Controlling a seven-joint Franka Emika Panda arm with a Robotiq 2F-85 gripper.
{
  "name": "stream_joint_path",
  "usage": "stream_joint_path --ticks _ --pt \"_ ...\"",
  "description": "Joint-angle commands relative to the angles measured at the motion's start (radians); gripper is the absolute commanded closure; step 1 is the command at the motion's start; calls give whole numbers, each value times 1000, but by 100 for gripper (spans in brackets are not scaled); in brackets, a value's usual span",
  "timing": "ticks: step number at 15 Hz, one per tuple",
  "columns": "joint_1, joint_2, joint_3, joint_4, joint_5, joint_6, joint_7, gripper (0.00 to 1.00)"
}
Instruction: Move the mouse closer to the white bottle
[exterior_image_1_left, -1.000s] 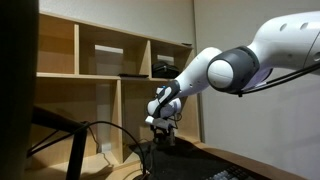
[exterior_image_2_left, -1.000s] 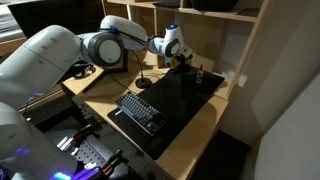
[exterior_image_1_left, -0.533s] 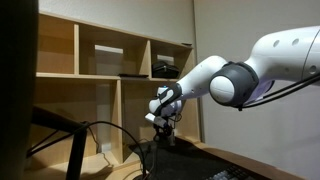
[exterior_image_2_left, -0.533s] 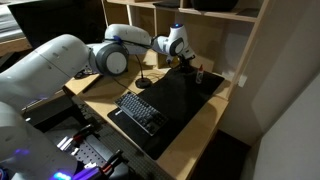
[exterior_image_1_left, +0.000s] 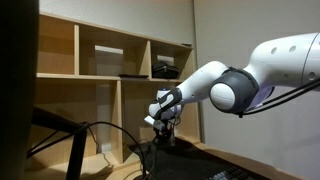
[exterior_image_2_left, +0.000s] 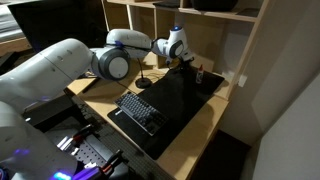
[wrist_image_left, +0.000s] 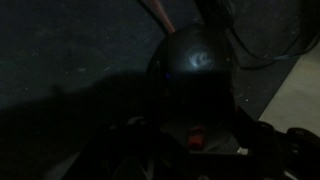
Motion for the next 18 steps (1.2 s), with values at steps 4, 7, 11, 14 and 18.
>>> stream_joint_path --ticks 4,7,11,14,18 --pt "21 125 -27 129 -37 13 315 53" --pt "12 146 -24 155 -40 15 444 53" --pt "-22 164 -20 192 -33 28 629 53" --pt "-9 101 -25 88 -33 22 640 28" --pt "-11 108 -28 96 -44 39 661 53"
